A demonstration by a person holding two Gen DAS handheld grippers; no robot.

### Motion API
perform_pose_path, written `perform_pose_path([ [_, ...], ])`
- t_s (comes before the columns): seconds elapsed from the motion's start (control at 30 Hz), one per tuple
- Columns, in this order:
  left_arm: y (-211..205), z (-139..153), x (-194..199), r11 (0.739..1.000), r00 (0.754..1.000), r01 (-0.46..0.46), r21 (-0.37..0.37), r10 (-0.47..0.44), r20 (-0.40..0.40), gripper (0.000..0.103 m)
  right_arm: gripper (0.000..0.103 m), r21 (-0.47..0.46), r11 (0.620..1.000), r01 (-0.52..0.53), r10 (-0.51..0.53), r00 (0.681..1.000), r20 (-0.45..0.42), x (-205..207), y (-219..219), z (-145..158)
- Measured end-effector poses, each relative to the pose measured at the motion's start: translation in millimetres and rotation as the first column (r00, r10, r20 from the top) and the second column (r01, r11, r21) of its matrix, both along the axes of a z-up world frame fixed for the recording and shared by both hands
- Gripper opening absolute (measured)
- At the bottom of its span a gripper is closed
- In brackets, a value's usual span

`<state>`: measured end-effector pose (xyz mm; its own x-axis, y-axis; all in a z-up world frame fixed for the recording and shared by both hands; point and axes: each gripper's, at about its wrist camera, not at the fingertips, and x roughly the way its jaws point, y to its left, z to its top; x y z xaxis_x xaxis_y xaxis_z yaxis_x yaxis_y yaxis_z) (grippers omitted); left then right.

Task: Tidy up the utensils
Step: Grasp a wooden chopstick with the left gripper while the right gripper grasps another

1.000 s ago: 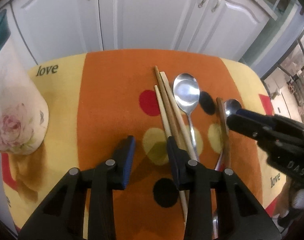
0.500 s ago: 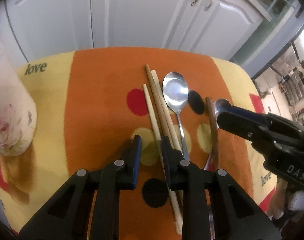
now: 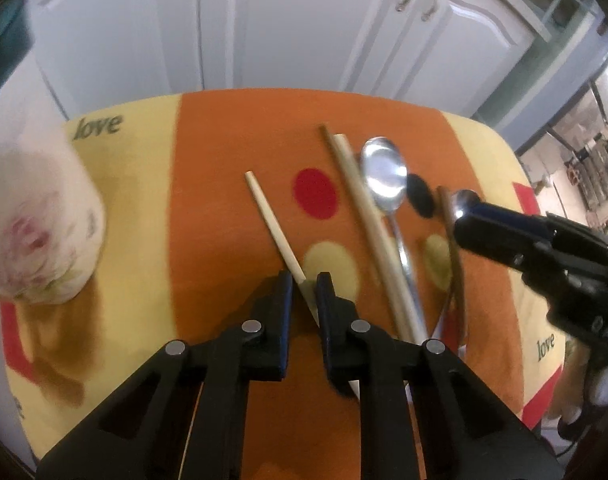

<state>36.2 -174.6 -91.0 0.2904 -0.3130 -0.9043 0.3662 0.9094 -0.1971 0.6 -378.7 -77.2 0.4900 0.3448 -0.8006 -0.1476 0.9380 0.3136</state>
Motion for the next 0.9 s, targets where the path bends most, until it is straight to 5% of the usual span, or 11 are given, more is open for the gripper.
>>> perform_pose_path([
  [0.2, 15, 5, 9, 0.998, 0.999, -0.040, -0.057, 0.039, -0.031, 0.014, 0.029, 0.002, 1.000, -0.018, 0.018, 1.000, 0.004, 22, 2, -3],
  [0.3, 20, 7, 19, 0.994, 0.995, -0.093, -0.060, 0.091, -0.033, 0.028, 0.039, -0.009, 0.999, -0.050, 0.050, 0.999, 0.003, 40, -3, -5],
  [0.67, 6, 1, 42, 0.988, 0.988, -0.156, 0.018, 0.156, 0.011, 0.029, 0.040, 0.109, 0.982, -0.156, 0.156, 0.988, 0.006, 78, -14, -29],
  [0.73, 3, 1, 46, 0.989, 0.990, -0.142, 0.029, 0.141, 0.021, 0.029, 0.032, 0.133, 0.977, -0.166, 0.166, 0.986, 0.015, 78, -14, -32],
  [0.8, -2, -1, 48, 0.993, 0.994, -0.111, 0.027, 0.110, 0.025, 0.020, 0.017, 0.151, 0.974, -0.169, 0.168, 0.986, 0.023, 79, -14, -33],
  [0.83, -4, -2, 48, 0.995, 0.995, -0.100, 0.030, 0.099, 0.027, 0.008, 0.013, 0.161, 0.972, -0.171, 0.170, 0.985, 0.021, 79, -13, -34],
  [0.9, -4, -2, 49, 0.996, 0.996, -0.088, 0.005, 0.088, 0.022, 0.007, 0.005, 0.175, 0.971, -0.164, 0.162, 0.986, 0.024, 75, -14, -33],
])
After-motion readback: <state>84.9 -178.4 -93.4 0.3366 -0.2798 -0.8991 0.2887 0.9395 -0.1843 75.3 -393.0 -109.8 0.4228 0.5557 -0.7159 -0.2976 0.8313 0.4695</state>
